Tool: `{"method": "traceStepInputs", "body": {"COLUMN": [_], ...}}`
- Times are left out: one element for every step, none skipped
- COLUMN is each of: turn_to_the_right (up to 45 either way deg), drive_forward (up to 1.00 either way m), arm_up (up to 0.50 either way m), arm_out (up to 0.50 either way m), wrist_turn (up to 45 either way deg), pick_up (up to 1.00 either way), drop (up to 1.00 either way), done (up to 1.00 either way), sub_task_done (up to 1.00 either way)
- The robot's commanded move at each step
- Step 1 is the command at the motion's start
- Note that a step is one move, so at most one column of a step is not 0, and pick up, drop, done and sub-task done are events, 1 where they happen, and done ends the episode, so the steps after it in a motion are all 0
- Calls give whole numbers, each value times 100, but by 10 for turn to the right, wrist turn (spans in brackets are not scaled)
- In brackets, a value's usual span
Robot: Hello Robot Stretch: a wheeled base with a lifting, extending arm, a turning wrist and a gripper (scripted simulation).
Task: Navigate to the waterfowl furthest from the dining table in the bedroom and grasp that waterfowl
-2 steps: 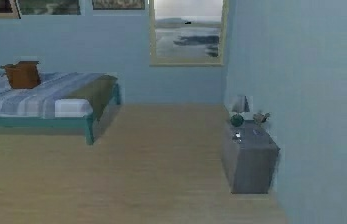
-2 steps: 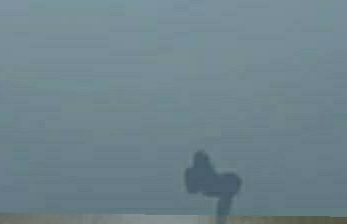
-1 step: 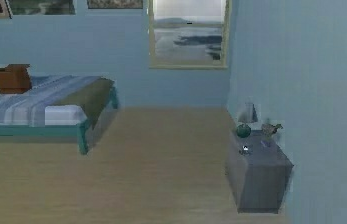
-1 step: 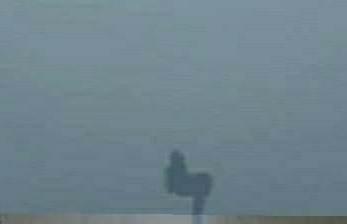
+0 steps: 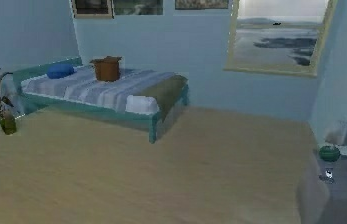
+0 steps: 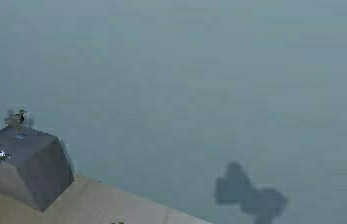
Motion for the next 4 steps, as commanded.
{"method": "traceStepInputs", "body": {"turn_to_the_right": [0,180,0,-330], "drive_forward": [25,0,50,0], "arm_up": [0,0,0,0], "arm_out": [0,0,0,0], "wrist_turn": [0,0,0,0], "pick_up": [0,0,0,0], "drop": [0,0,0,0], "done": [0,0,0,0], "sub_task_done": [0,0,0,0]}}
